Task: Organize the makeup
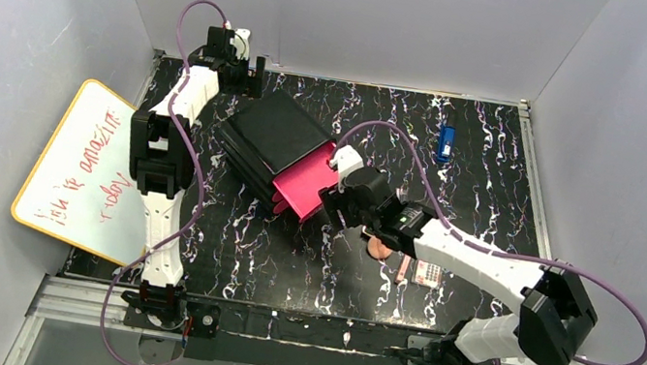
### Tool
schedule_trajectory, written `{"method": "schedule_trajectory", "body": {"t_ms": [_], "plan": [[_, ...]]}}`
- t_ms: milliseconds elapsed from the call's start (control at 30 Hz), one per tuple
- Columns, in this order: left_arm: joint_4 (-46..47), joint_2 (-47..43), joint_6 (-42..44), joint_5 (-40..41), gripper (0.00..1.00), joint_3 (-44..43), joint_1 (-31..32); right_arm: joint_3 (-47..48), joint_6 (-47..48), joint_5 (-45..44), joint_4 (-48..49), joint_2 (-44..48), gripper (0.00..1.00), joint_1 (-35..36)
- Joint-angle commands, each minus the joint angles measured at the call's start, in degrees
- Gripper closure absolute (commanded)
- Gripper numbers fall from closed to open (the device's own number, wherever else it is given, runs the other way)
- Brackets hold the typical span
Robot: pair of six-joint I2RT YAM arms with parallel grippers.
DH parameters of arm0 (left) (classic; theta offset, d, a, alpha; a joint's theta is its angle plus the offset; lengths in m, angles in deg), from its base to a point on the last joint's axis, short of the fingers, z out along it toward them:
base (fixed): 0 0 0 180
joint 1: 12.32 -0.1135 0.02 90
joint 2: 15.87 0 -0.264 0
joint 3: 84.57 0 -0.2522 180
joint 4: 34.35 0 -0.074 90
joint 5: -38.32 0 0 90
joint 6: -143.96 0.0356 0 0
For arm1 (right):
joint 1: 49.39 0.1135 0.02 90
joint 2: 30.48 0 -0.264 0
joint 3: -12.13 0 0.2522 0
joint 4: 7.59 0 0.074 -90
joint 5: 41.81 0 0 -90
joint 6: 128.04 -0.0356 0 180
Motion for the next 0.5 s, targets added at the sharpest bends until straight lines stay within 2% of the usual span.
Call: {"method": "schedule_trajectory", "body": {"t_ms": [0,233,367,467], "plan": [[-1.8,0.1,0.8,-1.3,0.03,-2.1,-0.1,5.0,0.3,-4.6,-5.8,6.1,0.22,-0.1],[-2.1,0.7,0.8,-1.6,0.03,-2.6,-0.1,4.0,-3.8,-14.4,-17.0,20.3,0.18,-0.1],[-2.3,0.8,0.8,-1.8,0.03,-2.8,-0.1,5.3,-15.0,-21.7,-28.3,19.9,0.2,-1.0],[-2.2,1.1,0.8,-2.5,0.03,-2.9,-0.1,2.6,-20.8,-19.5,-29.5,19.3,0.21,-1.5]]}}
